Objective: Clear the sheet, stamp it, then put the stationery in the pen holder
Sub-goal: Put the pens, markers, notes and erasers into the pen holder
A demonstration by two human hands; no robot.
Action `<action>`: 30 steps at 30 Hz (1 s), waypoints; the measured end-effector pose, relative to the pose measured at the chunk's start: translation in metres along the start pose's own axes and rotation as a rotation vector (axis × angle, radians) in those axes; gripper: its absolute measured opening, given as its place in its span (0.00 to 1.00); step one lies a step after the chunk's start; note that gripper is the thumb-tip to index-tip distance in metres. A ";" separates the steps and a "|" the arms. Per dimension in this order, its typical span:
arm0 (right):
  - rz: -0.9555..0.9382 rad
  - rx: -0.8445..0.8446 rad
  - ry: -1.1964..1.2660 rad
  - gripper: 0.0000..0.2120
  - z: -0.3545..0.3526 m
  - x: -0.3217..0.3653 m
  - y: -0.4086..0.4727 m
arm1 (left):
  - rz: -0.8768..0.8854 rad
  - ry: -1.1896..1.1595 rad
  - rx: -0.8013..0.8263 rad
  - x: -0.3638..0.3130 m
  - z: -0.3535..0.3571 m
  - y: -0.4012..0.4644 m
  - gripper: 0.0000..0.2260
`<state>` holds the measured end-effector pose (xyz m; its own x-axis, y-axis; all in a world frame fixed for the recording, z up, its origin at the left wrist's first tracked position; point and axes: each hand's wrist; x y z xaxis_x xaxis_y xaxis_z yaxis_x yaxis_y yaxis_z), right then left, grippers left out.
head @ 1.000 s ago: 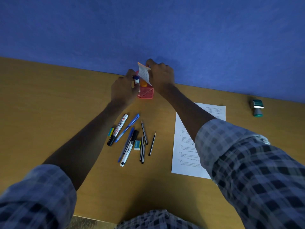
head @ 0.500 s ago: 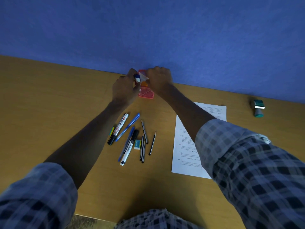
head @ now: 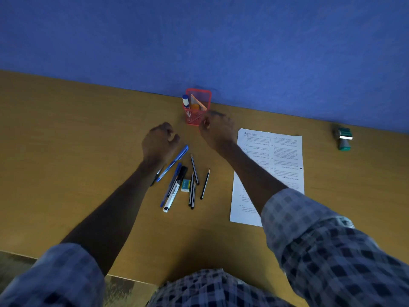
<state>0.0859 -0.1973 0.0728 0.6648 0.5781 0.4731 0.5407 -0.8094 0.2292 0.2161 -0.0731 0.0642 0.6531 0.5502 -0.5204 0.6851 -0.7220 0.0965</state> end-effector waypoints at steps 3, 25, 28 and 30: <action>0.070 0.226 0.010 0.10 0.016 0.004 -0.025 | 0.033 0.090 0.138 0.013 0.008 -0.019 0.07; 0.286 0.248 0.403 0.05 0.007 -0.007 -0.041 | 0.192 -0.055 0.016 -0.022 -0.001 -0.009 0.04; 0.259 0.116 0.464 0.06 -0.013 -0.009 -0.029 | 0.264 -0.197 -0.042 -0.036 -0.027 0.003 0.08; 0.272 0.009 0.504 0.05 -0.025 -0.009 -0.019 | 0.307 -0.244 -0.138 -0.045 -0.043 0.014 0.08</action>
<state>0.0566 -0.1895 0.0857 0.4537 0.2264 0.8619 0.3906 -0.9198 0.0360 0.2100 -0.0901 0.1255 0.7492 0.1907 -0.6343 0.5186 -0.7647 0.3826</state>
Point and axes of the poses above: each hand's wrist, its own y-axis towards the middle knuckle, its own z-axis out of the palm, x = y × z, and after that the axes turned 4 degrees about -x, right-handed
